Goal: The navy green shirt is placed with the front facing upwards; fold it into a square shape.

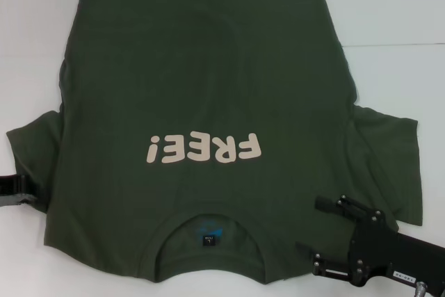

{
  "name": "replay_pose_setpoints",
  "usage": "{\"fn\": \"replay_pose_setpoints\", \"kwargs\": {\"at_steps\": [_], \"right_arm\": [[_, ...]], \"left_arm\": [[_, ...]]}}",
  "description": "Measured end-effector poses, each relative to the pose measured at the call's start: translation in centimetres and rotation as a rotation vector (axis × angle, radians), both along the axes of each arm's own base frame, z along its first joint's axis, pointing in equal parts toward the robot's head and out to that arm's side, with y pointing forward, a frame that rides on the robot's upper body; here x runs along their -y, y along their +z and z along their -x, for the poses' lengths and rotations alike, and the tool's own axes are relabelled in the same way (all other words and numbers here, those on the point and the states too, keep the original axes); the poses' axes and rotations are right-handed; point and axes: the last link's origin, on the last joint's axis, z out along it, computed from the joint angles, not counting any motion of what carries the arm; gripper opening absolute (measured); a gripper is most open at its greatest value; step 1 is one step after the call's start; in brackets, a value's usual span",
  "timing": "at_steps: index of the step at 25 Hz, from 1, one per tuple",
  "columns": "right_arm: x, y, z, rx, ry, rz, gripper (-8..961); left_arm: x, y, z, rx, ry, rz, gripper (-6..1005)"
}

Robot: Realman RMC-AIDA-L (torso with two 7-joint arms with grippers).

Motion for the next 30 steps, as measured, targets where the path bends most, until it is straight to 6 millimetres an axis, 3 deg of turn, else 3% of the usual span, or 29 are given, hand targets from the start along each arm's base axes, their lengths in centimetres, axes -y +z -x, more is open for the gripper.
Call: {"fn": "replay_pose_setpoints", "kwargs": {"at_steps": [19, 30], "right_arm": [[0.0, 0.0, 0.0, -0.001, 0.0, -0.002, 926], [-0.2, 0.0, 0.1, -0.001, 0.001, -0.005, 926]], "left_arm": [[-0.1, 2.2, -0.7, 0.044, -0.02, -0.05, -2], [0.2, 4.7, 0.4, 0.025, 0.009, -0.142, -2]]}}
